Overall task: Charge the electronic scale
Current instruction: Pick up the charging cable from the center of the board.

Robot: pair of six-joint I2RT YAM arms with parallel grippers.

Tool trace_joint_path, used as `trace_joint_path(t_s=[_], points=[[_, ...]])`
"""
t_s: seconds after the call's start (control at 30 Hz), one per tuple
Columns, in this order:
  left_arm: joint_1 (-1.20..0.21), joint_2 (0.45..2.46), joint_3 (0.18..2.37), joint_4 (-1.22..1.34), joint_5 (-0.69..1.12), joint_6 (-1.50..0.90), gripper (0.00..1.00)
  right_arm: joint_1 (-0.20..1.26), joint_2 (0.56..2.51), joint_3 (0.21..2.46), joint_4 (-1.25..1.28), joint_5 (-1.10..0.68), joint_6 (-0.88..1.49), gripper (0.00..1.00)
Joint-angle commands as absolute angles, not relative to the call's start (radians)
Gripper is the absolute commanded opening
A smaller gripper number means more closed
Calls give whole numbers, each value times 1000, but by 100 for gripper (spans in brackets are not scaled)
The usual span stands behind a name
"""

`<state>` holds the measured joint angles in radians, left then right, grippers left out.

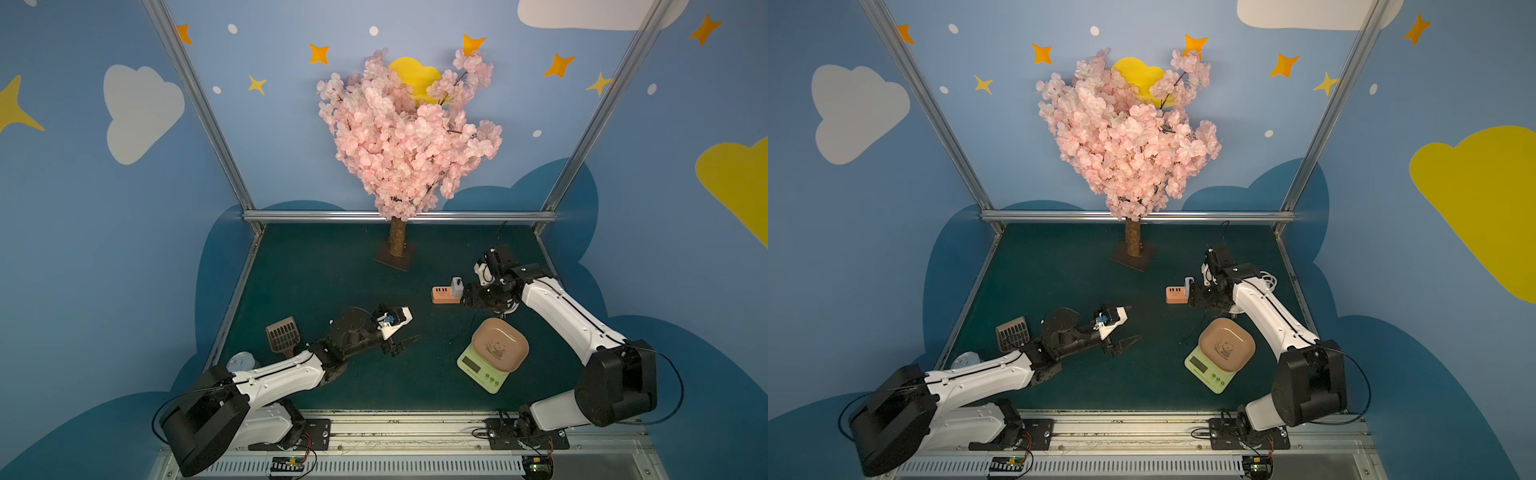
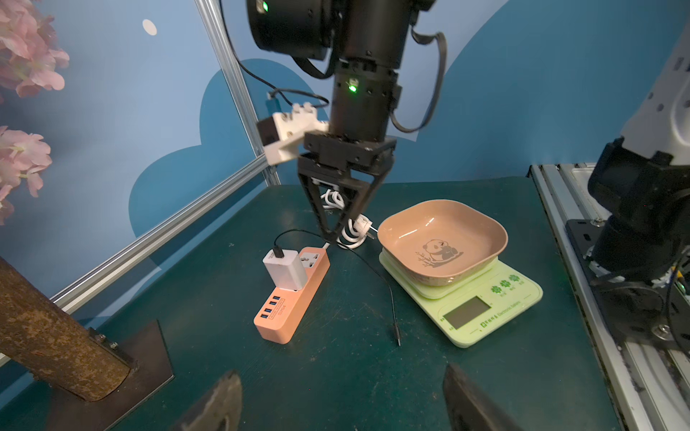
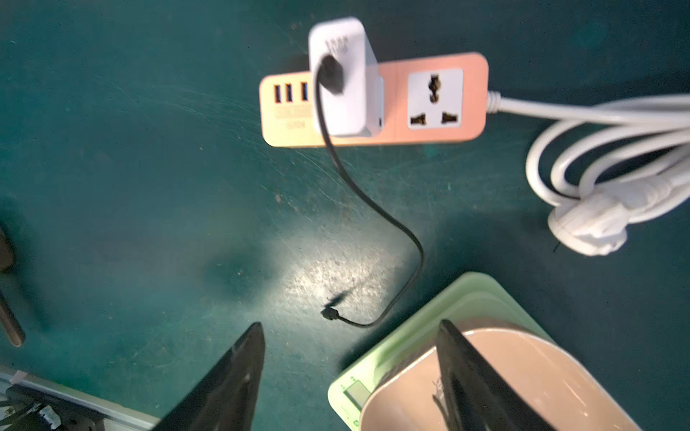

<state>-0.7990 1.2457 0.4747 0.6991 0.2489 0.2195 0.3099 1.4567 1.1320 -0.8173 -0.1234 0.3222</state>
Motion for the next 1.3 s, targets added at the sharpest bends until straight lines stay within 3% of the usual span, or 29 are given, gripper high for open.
trace_joint_path(t_s=[0.0, 0.17, 0.47, 0.57, 0.73, 0.8, 0.9, 1.03, 1.27], points=[[-816, 1302, 530, 732, 209, 91, 81, 273, 1414, 1062, -759, -163, 351, 70], [-873, 1427, 611, 739, 196, 10, 80, 263, 1416, 999, -641, -248, 332, 69], [-942, 1576, 692, 832, 194, -60, 79, 259, 1554, 1000, -571, -212, 296, 60], [-945, 1608, 715, 833, 178, -78, 78, 258, 1589, 1004, -547, -230, 302, 51], [-945, 1652, 734, 828, 122, -111, 76, 259, 1605, 1012, -522, -286, 316, 15], [-943, 1685, 746, 816, 129, -117, 74, 259, 1603, 1021, -510, -323, 334, 6], [-896, 1754, 739, 865, 329, -137, 72, 258, 1594, 1042, -508, -350, 361, 4], [-769, 1877, 758, 922, 482, -246, 53, 258, 1587, 1071, -536, -353, 369, 4], [-747, 1973, 773, 900, 463, -182, 56, 250, 1599, 1077, -532, -370, 388, 4]])
